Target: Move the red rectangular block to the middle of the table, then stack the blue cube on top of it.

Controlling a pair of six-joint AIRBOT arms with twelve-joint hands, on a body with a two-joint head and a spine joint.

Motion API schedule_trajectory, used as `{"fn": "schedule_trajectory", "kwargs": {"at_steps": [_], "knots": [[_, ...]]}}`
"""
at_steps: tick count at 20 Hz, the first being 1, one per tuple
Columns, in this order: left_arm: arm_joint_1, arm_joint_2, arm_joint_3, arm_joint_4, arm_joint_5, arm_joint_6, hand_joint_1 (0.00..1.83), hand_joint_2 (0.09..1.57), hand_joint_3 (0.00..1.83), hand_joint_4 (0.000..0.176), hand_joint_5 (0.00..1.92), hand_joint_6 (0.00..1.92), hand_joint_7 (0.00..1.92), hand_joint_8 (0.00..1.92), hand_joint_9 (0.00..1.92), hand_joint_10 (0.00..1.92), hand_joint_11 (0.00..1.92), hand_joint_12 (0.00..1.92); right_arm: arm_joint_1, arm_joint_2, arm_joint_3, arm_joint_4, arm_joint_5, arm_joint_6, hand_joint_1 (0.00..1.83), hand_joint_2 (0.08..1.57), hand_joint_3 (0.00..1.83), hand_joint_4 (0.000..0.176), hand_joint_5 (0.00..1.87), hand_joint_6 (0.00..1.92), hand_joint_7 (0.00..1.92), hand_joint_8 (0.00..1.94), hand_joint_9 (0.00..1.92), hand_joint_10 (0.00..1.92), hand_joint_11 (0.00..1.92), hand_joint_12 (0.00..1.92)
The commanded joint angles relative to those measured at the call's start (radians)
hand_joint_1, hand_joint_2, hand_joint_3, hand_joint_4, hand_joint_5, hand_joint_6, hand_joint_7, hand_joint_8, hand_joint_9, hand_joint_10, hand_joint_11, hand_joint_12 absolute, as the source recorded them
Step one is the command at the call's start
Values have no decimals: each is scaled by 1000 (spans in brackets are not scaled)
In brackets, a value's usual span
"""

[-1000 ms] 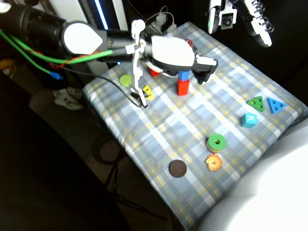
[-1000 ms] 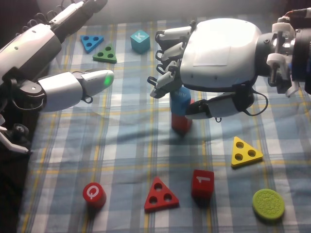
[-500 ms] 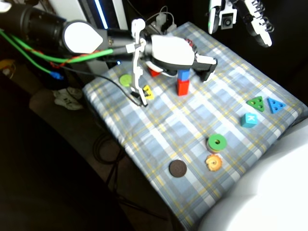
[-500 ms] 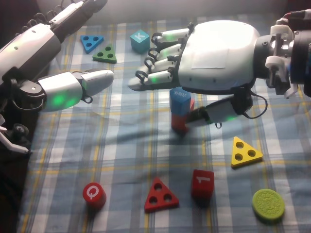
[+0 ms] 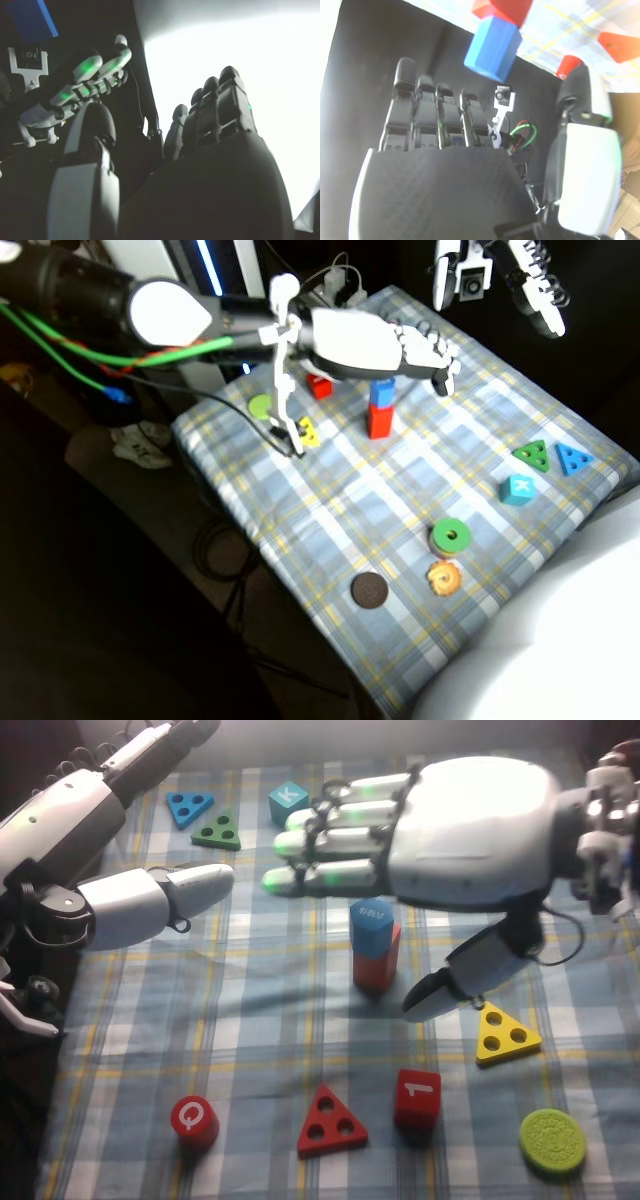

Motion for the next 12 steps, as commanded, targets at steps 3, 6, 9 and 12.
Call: {"fn": "schedule_trajectory", "kwargs": {"at_steps": [3,6,9,12], "knots": [[-4,7,-1,14,-127,-12,801,1243,4,119,0,0,0,0,0,0,0,0,15,52,-23,71,120,1,592,882,0,40,0,0,0,0,0,0,0,0],[1,12,-4,14,-135,-19,790,1237,0,97,0,0,0,0,0,0,0,0,15,127,-60,226,167,-105,692,894,4,18,0,0,0,0,0,0,0,0],[5,14,-5,14,-147,-27,766,1237,0,101,0,0,0,0,0,0,0,0,14,195,-84,364,200,-199,521,950,21,128,0,0,0,0,0,0,0,0],[12,16,-5,14,-164,-43,793,1245,3,88,0,0,0,0,0,0,0,0,5,241,-87,445,217,-208,306,981,19,74,0,0,0,0,0,0,0,0]]}}
